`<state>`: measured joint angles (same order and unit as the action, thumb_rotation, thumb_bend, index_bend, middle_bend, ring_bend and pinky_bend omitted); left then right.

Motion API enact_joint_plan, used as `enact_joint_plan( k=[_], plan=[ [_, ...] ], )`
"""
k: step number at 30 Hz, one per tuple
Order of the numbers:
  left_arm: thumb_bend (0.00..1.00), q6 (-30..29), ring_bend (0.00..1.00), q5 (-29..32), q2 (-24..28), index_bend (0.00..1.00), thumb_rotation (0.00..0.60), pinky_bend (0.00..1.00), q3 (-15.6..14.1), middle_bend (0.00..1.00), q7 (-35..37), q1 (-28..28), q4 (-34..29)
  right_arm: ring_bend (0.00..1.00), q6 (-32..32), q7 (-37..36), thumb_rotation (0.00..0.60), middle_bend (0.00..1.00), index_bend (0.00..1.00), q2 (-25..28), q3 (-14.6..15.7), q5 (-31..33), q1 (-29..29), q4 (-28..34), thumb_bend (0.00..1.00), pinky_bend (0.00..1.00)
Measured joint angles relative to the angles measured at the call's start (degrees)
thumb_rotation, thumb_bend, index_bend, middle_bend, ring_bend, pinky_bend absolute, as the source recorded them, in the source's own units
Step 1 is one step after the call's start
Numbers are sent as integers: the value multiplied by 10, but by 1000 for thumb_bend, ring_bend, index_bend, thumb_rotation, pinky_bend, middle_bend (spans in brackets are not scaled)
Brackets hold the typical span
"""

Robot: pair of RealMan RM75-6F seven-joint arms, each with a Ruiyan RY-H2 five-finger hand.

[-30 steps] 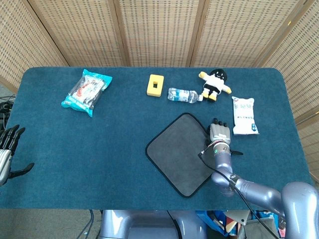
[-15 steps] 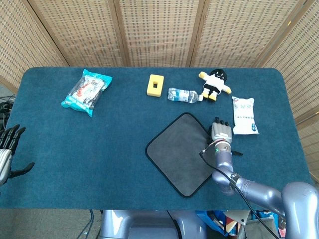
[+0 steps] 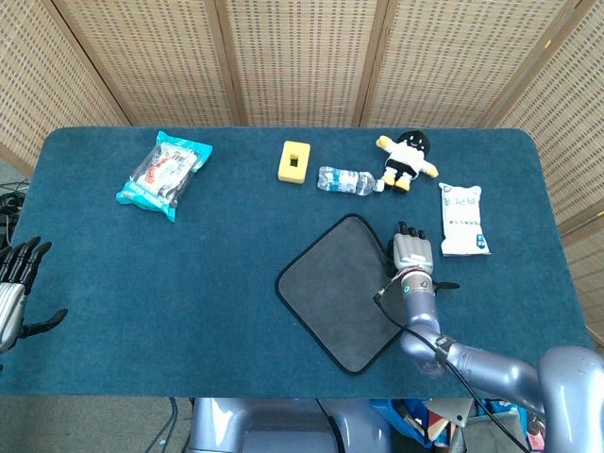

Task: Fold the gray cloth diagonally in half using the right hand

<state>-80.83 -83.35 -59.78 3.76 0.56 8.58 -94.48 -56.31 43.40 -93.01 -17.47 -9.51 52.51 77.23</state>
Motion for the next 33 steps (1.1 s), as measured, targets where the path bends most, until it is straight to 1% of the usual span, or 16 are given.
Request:
enact_joint_plan(
  k=[6,16,24,33],
  plan=[
    [215,-4,0,-8,3,0,600,0,-3,0,10,-2,0,0,-34,-13,600,0,657,15,9,-52,-11,67,578,0],
    [216,-14,0,-23,9,0,600,0,-8,0,24,-6,0,0,-96,-27,600,0,662,35,49,-138,-41,175,579,0],
    [216,-20,0,-31,12,0,600,0,-11,0,31,-8,-1,0,-133,-21,600,0,662,33,85,-199,-57,216,578,0],
    [216,-24,0,-36,14,0,600,0,-13,0,35,-10,-1,0,-174,3,600,0,662,6,124,-273,-73,239,578,0]
  ],
)
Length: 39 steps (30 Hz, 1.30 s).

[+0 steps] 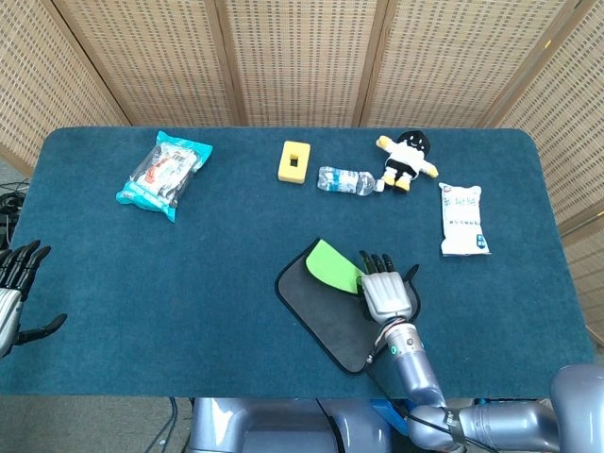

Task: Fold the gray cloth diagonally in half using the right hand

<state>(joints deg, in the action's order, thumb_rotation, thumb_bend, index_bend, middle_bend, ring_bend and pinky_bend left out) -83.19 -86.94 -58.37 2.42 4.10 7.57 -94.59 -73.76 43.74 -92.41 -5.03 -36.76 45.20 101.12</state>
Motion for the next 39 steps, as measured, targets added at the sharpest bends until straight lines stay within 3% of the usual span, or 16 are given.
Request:
enact_joint_plan(
  k=[11,39],
  plan=[
    [215,-2,0,0,1,0,600,0,0,0,3,-1,1,0,-14,41,600,0,662,-37,-8,-2,0,-5,583,0],
    [216,3,0,5,3,0,600,0,1,0,5,1,0,0,-18,81,600,0,664,-64,-19,1,-1,39,589,0]
  ],
)
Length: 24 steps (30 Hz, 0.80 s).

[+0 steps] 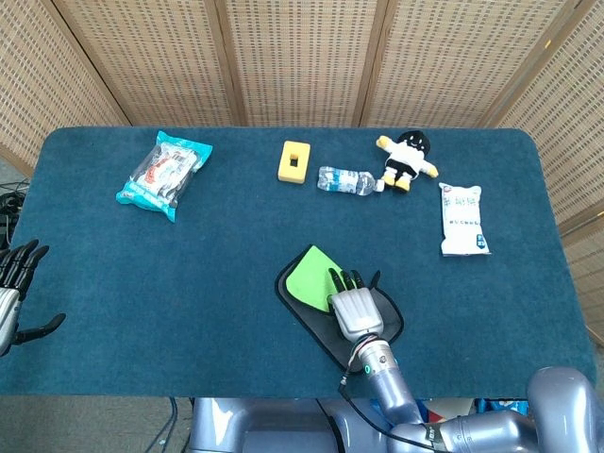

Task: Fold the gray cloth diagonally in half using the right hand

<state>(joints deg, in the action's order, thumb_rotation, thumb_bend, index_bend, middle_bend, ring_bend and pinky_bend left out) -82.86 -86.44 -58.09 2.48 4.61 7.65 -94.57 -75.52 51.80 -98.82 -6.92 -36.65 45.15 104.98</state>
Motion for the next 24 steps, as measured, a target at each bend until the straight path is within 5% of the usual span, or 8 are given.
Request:
enact_joint_plan(
  k=[24],
  plan=[
    [216,-1,0,-1,1,0,600,0,0,0,4,0,0,0,-9,18,600,0,663,-14,19,-17,-8,0,591,0]
  ],
)
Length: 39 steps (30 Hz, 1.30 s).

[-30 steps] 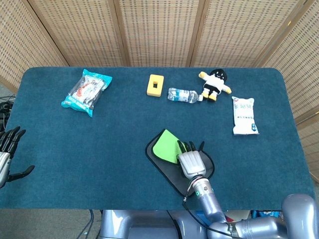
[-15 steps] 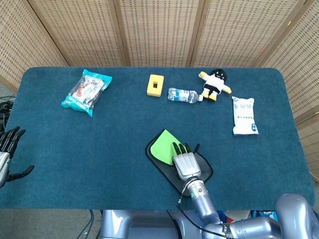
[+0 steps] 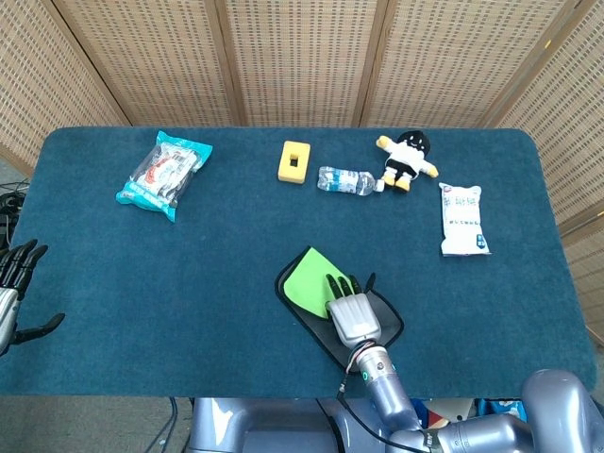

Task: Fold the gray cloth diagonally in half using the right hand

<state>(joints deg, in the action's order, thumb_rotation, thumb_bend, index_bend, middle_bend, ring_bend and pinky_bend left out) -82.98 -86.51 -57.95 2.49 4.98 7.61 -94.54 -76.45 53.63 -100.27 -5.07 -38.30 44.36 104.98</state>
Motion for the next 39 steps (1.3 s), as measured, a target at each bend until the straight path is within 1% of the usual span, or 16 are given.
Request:
enact_joint_plan(
  k=[11,24,26,27,28,29,30,31,32,35,36,37,39],
  plan=[
    [217,2,0,1,1,0,600,0,0,0,2,1,0,0,-1,11,600,0,663,-22,4,-2,-4,-15,592,0],
    [216,2,0,1,1,0,600,0,0,0,0,1,-1,0,5,16,600,0,658,-17,7,-5,-10,-8,595,0],
    [216,2,0,1,1,0,600,0,0,0,0,1,-1,0,8,18,600,0,589,-15,9,-1,-10,-6,593,0],
    [216,2,0,1,0,0,600,0,0,0,0,1,-1,0,9,20,600,0,510,-13,9,1,-10,-5,564,0],
    [216,2,0,1,0,0,600,0,0,0,0,1,0,0,11,21,600,0,417,-12,10,3,-10,-3,501,0],
    [217,2,0,1,0,0,600,0,0,0,0,1,-1,0,13,23,600,0,363,-11,10,5,-9,-2,449,0],
    [216,2,0,1,1,0,600,0,0,0,0,1,-1,0,15,24,600,0,300,-9,11,7,-9,0,367,0],
    [216,3,0,2,1,0,600,0,0,0,0,1,-1,0,18,26,600,0,255,-7,11,10,-8,3,308,0],
    [216,2,0,2,1,0,600,0,0,0,0,1,0,0,20,26,600,0,222,-5,11,12,-8,5,265,0],
    [216,2,0,2,1,0,600,0,0,0,0,1,-1,0,25,24,600,0,134,-1,10,13,-7,13,190,0],
    [215,1,0,2,1,0,600,0,0,0,0,1,0,0,27,22,600,0,83,1,11,12,-8,16,165,0],
    [216,2,0,2,1,0,600,0,0,0,0,1,0,0,28,20,600,0,39,2,12,10,-8,19,147,0],
    [216,2,0,2,0,0,600,0,0,0,0,1,0,0,29,17,600,0,1,4,13,6,-8,22,137,0]
  ],
)
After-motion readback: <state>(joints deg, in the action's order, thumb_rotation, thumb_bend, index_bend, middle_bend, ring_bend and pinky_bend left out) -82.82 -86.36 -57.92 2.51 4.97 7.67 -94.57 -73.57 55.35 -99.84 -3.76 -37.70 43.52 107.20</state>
